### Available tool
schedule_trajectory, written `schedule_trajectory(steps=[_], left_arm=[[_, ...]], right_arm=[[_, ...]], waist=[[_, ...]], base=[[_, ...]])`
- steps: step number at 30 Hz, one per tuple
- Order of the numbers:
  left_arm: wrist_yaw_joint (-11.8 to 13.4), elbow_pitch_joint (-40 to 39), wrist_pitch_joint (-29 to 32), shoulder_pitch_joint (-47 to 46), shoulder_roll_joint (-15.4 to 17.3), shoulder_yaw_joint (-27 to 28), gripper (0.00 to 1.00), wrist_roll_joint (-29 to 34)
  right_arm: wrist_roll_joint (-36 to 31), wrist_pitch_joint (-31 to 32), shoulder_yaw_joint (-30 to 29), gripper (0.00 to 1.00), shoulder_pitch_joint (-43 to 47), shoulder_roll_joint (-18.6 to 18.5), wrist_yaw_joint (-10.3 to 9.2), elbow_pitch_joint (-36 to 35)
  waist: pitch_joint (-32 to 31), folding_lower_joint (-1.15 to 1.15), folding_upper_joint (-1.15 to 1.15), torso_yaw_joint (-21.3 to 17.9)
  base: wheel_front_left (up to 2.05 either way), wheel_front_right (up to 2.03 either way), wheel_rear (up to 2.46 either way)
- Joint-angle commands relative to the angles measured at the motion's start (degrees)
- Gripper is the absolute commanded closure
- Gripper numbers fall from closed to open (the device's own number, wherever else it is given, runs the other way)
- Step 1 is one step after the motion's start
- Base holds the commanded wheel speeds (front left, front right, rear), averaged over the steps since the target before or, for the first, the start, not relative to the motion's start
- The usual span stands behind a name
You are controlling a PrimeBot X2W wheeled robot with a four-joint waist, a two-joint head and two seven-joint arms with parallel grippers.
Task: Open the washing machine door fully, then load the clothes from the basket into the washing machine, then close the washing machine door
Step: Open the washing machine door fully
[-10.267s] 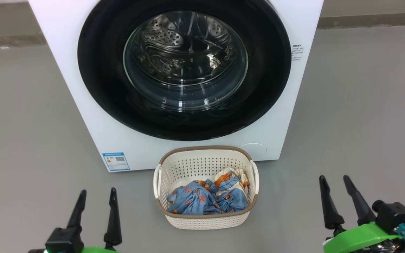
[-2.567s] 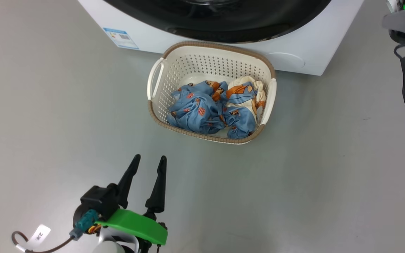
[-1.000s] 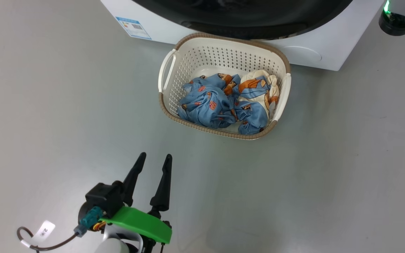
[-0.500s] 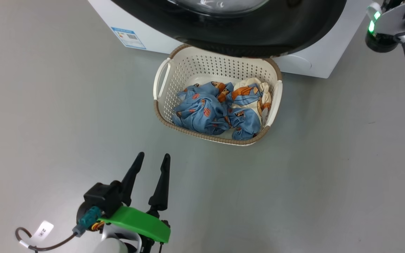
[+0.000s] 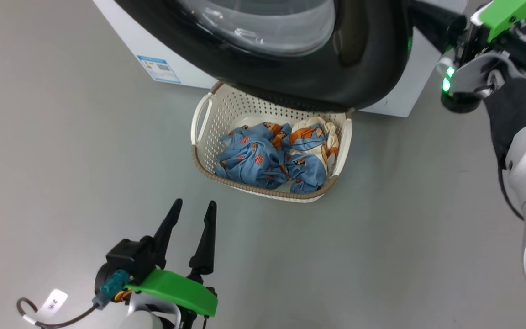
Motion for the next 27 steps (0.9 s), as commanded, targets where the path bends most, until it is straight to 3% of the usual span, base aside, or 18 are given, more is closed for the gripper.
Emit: schedule_trajectory(steps=[1, 27], left_arm=[[0.18, -0.84, -0.43, 0.69, 1.00, 2.09, 0.00, 0.99], [-0.18, -0.15, -0.43, 3.69, 1.00, 3.69, 0.00, 3.26]], right_arm=[[0.32, 1.30, 0.74, 1.00, 1.22, 2.79, 0.10, -1.17], [2.86, 9.38, 3.44, 1.00, 12.14, 6.97, 0.10, -5.23]], waist=[[-1.10, 0.00, 0.00, -0.54], [-7.13, 0.00, 0.00, -2.25]], base=[[0.00, 0.00, 0.00], [0.00, 0.00, 0.00]])
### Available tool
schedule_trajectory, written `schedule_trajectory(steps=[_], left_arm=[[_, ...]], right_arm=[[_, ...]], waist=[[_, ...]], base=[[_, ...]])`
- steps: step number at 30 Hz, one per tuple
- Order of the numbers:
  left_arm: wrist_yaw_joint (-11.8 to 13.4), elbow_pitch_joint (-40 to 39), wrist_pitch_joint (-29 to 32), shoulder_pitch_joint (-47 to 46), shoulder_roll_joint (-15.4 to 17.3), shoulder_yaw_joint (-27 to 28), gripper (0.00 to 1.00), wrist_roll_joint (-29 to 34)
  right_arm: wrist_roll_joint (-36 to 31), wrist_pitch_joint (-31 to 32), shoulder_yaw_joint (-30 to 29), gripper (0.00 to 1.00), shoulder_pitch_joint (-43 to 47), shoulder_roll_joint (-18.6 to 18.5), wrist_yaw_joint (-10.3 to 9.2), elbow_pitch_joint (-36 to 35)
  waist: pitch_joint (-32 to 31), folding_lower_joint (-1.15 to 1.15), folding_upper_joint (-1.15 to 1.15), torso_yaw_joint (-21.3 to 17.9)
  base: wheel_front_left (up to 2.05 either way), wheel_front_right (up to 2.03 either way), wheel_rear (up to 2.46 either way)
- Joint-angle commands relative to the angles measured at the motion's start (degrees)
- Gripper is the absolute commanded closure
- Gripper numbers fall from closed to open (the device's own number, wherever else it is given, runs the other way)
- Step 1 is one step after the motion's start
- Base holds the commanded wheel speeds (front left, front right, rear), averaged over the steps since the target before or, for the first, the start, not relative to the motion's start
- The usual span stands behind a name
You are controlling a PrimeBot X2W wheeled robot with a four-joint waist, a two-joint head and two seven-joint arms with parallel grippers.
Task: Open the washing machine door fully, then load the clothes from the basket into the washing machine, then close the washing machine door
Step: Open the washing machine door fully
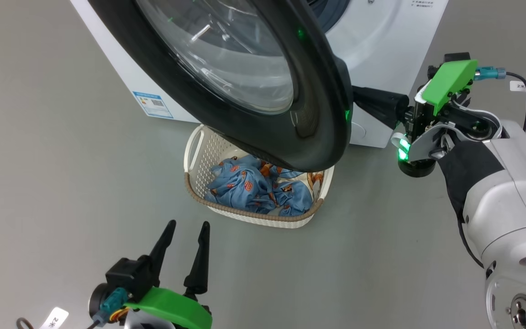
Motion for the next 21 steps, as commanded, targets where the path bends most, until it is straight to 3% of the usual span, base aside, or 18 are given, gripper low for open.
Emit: schedule_trajectory(steps=[1, 11, 21], left_arm=[[-0.06, -1.00, -0.43, -0.06, 0.93, 2.09, 0.00, 0.70], [-0.17, -0.74, -0.43, 0.62, 0.93, 2.40, 0.00, 1.05], [-0.21, -0.75, -0.43, 0.93, 0.93, 2.62, 0.00, 1.20]], right_arm=[[0.88, 1.05, 1.05, 1.00, 0.65, 1.94, 0.10, -1.88], [8.19, 5.60, 8.31, 1.00, 4.13, 2.06, 0.10, -3.91], [18.53, 4.39, 20.39, 1.00, 7.98, 2.06, 0.10, -8.49]], waist=[[-0.28, 0.00, 0.00, -0.07], [-1.87, 0.00, 0.00, 0.02], [-2.45, 0.00, 0.00, 0.06]], base=[[0.00, 0.00, 0.00], [0.00, 0.00, 0.00], [0.00, 0.00, 0.00]])
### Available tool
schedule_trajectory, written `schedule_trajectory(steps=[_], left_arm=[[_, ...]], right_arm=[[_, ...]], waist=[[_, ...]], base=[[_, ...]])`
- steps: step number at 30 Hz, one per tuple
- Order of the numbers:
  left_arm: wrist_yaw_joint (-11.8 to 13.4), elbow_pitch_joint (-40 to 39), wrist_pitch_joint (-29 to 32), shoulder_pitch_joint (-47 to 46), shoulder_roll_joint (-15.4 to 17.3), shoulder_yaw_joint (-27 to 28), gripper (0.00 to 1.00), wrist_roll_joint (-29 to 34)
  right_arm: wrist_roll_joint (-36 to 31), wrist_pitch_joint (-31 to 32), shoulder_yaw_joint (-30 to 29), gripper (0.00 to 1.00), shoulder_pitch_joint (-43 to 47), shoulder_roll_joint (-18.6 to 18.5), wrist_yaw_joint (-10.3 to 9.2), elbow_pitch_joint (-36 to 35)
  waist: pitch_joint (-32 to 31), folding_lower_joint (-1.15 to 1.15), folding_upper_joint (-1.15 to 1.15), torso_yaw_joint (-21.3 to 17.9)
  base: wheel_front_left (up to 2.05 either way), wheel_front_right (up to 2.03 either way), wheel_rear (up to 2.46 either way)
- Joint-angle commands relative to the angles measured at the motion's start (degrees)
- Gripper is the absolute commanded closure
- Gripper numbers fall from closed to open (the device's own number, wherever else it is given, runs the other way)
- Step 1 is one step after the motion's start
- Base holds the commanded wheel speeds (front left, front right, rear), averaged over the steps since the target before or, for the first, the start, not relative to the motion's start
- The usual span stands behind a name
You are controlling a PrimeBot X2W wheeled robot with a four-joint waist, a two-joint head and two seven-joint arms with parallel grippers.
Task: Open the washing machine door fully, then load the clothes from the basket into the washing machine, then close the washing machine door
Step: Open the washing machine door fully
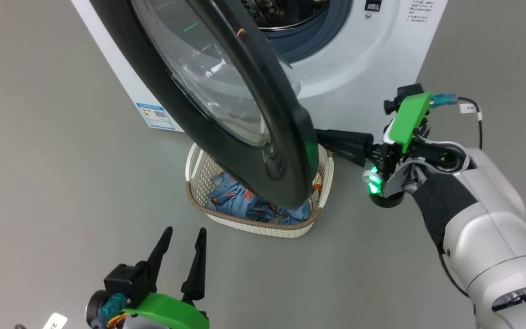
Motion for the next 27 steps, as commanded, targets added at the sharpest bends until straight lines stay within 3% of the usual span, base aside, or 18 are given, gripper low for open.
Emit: schedule_trajectory(steps=[1, 15, 27], left_arm=[[-0.16, -1.11, -0.43, -0.22, 0.84, 2.00, 0.00, 0.71], [-0.18, -1.35, -0.43, 0.10, 0.84, 2.04, 0.00, 0.86], [0.15, -1.49, -0.43, 0.20, 0.84, 1.80, 0.00, 0.72]], right_arm=[[0.91, -0.19, 1.23, 1.00, 0.61, 1.93, 0.10, -1.79], [15.31, -5.06, 20.10, 1.00, 4.73, 1.94, 0.10, -8.08], [23.56, -8.84, 31.04, 1.00, 4.70, 1.94, 0.10, -10.98]], waist=[[-0.03, 0.00, 0.00, 0.01], [-0.29, 0.00, 0.00, 0.44], [-0.46, 0.00, 0.00, 0.81]], base=[[0.00, 0.00, 0.00], [0.00, 0.00, 0.00], [0.00, 0.00, 0.00]])
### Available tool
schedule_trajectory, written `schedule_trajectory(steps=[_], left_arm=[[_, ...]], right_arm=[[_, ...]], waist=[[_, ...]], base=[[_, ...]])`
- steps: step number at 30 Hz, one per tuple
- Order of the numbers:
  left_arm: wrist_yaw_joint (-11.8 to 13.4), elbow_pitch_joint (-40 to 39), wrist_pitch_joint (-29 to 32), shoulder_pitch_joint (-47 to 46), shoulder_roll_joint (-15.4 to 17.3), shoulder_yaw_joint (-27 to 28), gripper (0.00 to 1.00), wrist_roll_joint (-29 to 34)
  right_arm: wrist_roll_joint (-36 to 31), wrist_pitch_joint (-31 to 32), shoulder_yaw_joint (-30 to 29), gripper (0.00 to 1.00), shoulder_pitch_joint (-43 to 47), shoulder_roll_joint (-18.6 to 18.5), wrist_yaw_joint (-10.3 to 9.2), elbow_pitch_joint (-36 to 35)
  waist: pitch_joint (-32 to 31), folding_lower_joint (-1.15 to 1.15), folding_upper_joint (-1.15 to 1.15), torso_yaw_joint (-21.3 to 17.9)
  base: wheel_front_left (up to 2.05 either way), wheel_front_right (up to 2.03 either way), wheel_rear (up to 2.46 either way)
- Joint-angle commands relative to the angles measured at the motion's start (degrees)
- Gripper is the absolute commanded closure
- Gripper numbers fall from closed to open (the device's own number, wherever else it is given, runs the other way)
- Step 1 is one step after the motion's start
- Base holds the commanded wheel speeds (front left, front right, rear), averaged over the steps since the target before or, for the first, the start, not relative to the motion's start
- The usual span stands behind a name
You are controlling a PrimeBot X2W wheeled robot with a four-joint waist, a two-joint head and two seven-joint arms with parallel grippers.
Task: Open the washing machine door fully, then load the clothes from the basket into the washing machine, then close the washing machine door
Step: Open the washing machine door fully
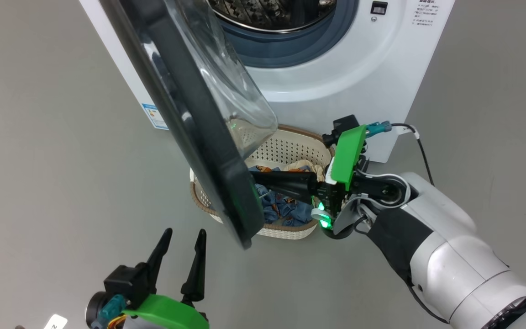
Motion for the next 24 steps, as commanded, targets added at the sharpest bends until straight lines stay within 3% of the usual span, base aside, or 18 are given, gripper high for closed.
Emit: schedule_trajectory(steps=[1, 16, 22, 24], left_arm=[[0.16, -1.47, -0.43, -0.03, 0.76, 1.75, 0.00, 0.63], [0.28, -1.53, -0.43, 0.11, 0.76, 1.86, 0.00, 0.52], [0.23, -1.34, -0.43, 0.76, 0.76, 2.74, 0.00, 0.95], [0.20, -1.31, -0.43, 1.28, 0.76, 3.25, 0.00, 1.28]], right_arm=[[1.77, -0.47, 1.81, 1.00, 0.85, 2.00, 0.10, -2.13], [7.04, -4.26, 8.99, 1.00, -0.02, 1.41, 0.10, -4.88], [6.76, -7.82, 10.71, 1.00, 0.81, -1.30, 0.10, -6.93], [3.79, -12.53, 11.33, 1.00, 1.74, -3.49, 0.10, -9.20]], waist=[[0.01, 0.00, 0.00, 0.04], [-0.33, 0.00, 0.00, 0.07], [-1.94, 0.00, 0.00, -0.78], [-3.16, 0.00, 0.00, -1.48]], base=[[0.00, 0.00, 0.00], [0.00, 0.00, 0.00], [0.00, 0.00, 0.00], [0.00, 0.00, 0.00]])
